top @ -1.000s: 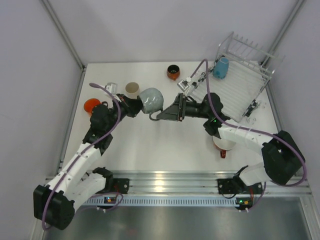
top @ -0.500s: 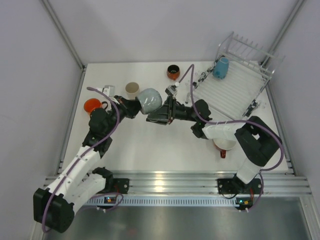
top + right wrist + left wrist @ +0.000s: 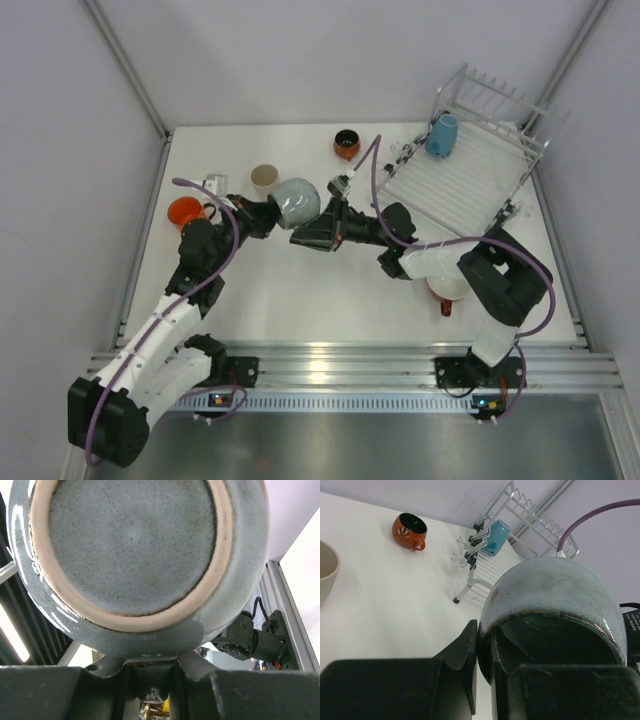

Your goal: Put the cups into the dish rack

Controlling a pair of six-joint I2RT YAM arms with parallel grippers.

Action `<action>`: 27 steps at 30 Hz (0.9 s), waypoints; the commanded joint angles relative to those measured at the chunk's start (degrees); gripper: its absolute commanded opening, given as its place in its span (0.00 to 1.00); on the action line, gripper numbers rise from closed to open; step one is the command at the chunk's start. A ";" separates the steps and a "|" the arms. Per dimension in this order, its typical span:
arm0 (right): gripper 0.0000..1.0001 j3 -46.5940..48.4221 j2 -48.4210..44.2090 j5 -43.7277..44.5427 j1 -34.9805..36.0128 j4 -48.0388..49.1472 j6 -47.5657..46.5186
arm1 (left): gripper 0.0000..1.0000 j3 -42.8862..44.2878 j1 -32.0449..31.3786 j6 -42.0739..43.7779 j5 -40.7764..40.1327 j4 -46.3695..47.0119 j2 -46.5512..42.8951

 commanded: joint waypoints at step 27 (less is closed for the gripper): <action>0.00 -6.48 1.51 0.02 -19.27 21.69 -0.18 | 0.97 0.39 -0.47 -0.13 -3.49 -3.80 -2.37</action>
